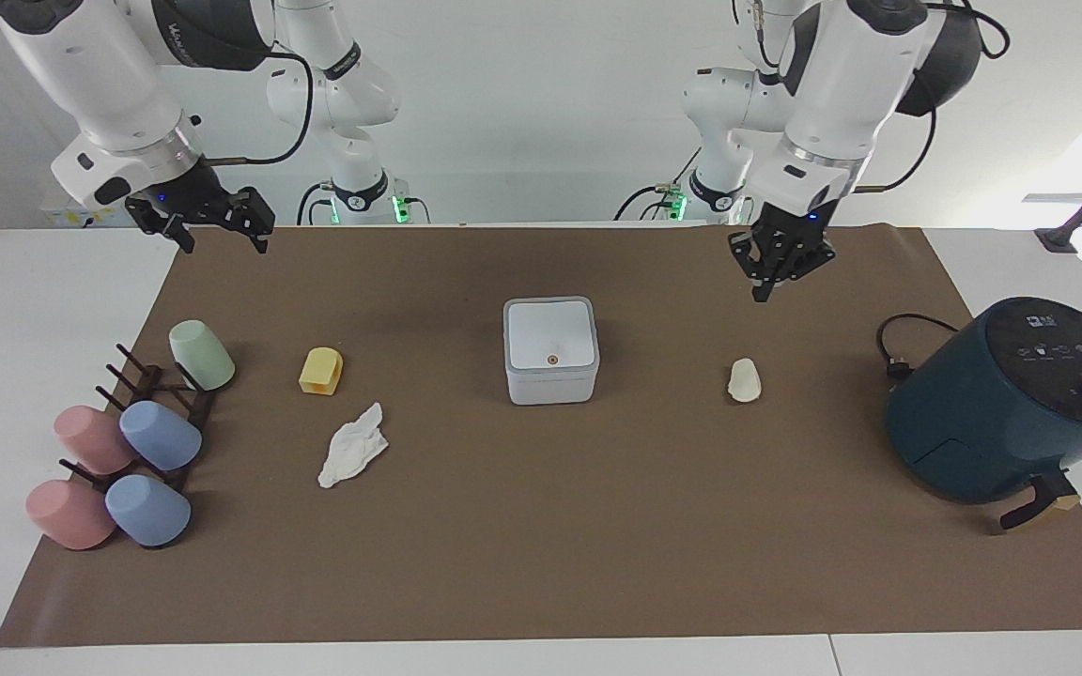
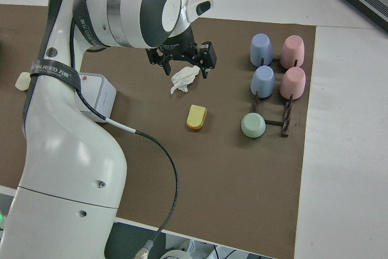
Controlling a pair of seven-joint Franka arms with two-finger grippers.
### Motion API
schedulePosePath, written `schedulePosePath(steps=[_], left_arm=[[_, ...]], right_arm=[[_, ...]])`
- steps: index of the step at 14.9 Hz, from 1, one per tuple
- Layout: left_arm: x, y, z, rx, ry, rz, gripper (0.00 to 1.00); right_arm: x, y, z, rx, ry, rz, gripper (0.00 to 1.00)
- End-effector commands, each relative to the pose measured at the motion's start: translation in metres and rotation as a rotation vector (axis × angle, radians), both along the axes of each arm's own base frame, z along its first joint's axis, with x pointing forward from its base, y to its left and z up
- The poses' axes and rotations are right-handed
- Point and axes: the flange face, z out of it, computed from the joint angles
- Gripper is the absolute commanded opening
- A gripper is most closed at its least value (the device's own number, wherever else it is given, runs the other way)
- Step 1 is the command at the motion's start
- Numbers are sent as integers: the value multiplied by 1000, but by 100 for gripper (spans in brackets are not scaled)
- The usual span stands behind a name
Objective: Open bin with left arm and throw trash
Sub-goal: 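Reach the left gripper toward the knob on the white bin lid, then grasp the bin lid knob with the left gripper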
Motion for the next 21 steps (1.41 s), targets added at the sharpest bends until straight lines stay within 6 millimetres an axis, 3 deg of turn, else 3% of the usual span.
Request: schedulePosePath(steps=[1,6,9,15,19,21], left_arm=[[-22,-39,-25,-39,-50,-18,0],[-38,-143,-90,-103,-105,-104,0],[-48,-182,-134,-117,-99,-124,0],[-68,-188,-173,-106,-84,-156,0],[-83,-187,-190,-83,-53,-176,0],[-90,-191,-186,-63,-26,-183,0]], right_arm=[[1,1,2,22,5,-2,100],[1,2,2,22,5,0,100],[1,2,2,22,5,0,100],[1,2,2,22,3,0,100],[1,2,2,22,3,0,100],[1,3,2,22,3,1,100]])
